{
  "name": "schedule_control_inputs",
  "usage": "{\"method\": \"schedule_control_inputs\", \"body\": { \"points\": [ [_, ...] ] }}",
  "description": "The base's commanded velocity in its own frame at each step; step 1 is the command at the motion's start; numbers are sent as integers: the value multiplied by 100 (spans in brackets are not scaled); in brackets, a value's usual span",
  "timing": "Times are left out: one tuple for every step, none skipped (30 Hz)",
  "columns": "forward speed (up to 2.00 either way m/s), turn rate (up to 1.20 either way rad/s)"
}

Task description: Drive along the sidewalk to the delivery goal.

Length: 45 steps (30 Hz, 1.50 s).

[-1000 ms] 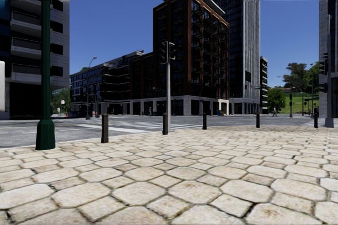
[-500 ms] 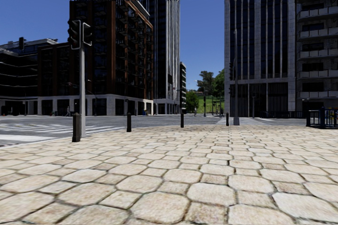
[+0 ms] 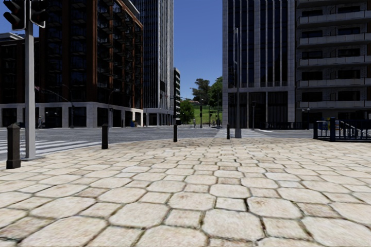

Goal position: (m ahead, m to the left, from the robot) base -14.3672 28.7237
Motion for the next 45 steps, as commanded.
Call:
{"method": "schedule_control_inputs", "body": {
  "points": [
    [200, 0],
    [200, 0],
    [200, 0],
    [200, 0],
    [200, 0],
    [200, 0],
    [200, 0],
    [200, 0],
    [200, 0],
    [200, 0],
    [200, -20],
    [200, -20],
    [200, -64],
    [200, -107],
    [200, -120],
    [200, -120],
    [200, -120],
    [200, -120],
    [200, -36],
    [200, 0],
    [200, 0],
    [200, 0],
    [200, 0],
    [200, 0],
    [200, 0],
    [200, 0],
    [200, 0],
    [200, 0],
    [200, 0],
    [200, 0],
    [200, 0],
    [200, 0],
    [200, 0],
    [200, 0],
    [200, 0],
    [200, 0],
    [200, 0],
    [200, 0],
    [200, 0],
    [200, 0],
    [200, 0],
    [200, 0],
    [200, 0],
    [200, 0],
    [200, 0]
  ]
}}
